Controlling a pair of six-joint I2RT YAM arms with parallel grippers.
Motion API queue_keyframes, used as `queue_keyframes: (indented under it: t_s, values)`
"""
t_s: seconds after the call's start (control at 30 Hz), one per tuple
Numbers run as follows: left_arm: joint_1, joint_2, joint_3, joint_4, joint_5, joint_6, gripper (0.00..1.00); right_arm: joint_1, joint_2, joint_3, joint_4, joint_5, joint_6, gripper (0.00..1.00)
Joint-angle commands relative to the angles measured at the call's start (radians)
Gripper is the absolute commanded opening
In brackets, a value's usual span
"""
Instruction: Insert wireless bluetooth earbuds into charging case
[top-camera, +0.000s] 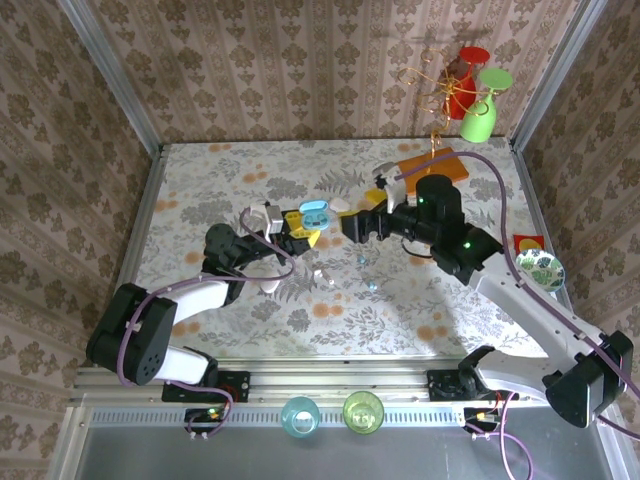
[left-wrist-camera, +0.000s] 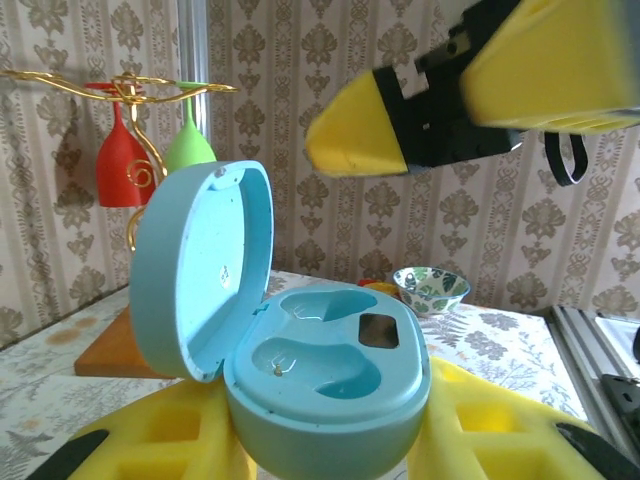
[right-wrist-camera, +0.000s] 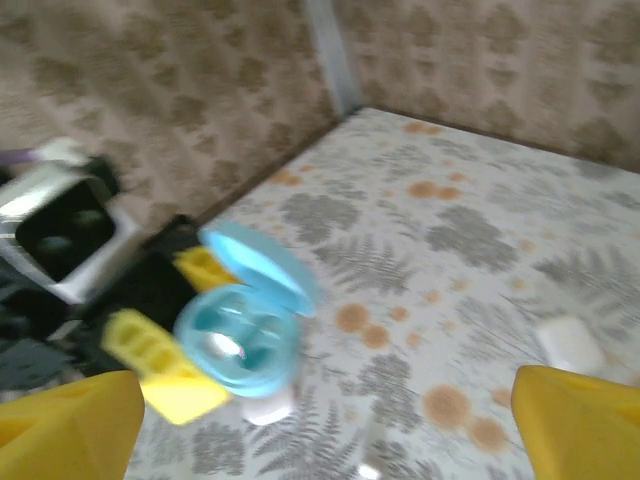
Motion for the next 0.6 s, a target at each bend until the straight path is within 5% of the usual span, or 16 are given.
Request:
queue_keyframes:
  t_s: [0.0, 0.27, 0.57]
  values:
    - [0.006, 0.003, -0.012, 0.045, -0.01, 0.038, 0.31, -0.088, 0.005, -0.043, -0.133, 0.119, 0.158, 0.94]
    - [0.006, -0.023, -0.031, 0.045, -0.014, 0.045, 0.31, -0.118, 0.232, 0.0, -0.4, 0.15, 0.225, 0.77]
    - [0.006, -0.064, -0.056, 0.044, -0.018, 0.05, 0.31, -0.003, 0.562, 0.16, -0.522, 0.269, 0.174, 0.56]
